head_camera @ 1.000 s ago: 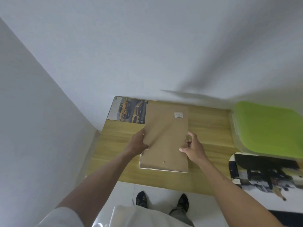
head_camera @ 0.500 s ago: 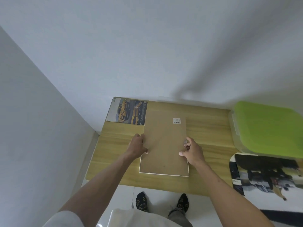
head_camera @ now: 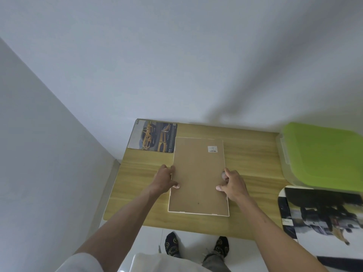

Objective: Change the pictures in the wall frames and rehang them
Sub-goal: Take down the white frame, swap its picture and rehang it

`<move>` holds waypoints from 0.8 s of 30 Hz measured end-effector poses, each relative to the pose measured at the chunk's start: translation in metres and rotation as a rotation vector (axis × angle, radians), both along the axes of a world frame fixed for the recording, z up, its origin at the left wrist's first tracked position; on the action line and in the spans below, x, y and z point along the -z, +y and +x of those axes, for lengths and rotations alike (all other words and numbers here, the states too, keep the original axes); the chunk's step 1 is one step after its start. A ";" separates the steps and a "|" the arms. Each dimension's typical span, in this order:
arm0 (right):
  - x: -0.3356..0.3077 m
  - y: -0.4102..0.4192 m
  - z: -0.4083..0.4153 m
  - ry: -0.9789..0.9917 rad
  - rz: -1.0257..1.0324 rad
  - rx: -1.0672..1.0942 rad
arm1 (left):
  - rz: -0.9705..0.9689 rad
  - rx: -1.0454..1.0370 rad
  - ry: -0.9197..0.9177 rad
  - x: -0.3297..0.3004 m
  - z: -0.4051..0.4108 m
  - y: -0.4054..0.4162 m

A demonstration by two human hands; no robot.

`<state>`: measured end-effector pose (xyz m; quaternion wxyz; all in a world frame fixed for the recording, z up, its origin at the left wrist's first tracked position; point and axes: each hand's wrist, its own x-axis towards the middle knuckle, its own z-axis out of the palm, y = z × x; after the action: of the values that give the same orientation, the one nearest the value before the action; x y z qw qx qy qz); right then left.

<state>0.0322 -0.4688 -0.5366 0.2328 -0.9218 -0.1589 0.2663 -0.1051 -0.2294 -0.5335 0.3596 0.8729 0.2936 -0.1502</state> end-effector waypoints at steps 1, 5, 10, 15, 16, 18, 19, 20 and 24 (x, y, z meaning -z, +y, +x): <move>-0.001 0.000 0.000 -0.003 -0.008 -0.001 | 0.000 0.006 0.003 -0.001 0.000 0.000; -0.002 0.000 0.001 0.010 -0.035 -0.022 | 0.014 0.047 0.025 -0.001 0.000 0.000; -0.007 0.005 -0.001 0.010 -0.126 -0.133 | 0.074 0.123 0.100 -0.003 0.007 -0.001; -0.014 0.012 0.003 -0.081 -0.258 -0.239 | 0.235 0.248 0.147 -0.010 0.021 -0.004; -0.015 0.014 0.006 -0.106 -0.285 -0.272 | 0.298 0.285 0.152 -0.011 0.024 -0.004; -0.016 0.018 0.012 -0.163 -0.339 -0.378 | 0.409 0.364 0.156 -0.011 0.032 -0.003; -0.017 0.020 0.017 -0.186 -0.372 -0.440 | 0.442 0.403 0.165 -0.011 0.037 -0.002; -0.016 0.023 0.022 -0.196 -0.399 -0.493 | 0.459 0.435 0.181 -0.011 0.042 -0.001; -0.011 0.034 0.041 -0.173 -0.446 -0.617 | 0.456 0.506 0.259 -0.008 0.056 0.007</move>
<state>0.0727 -0.4352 -0.5257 -0.0783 -0.8777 -0.3858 0.2731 -0.0489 -0.2228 -0.5260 0.0672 0.9494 0.1374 -0.2743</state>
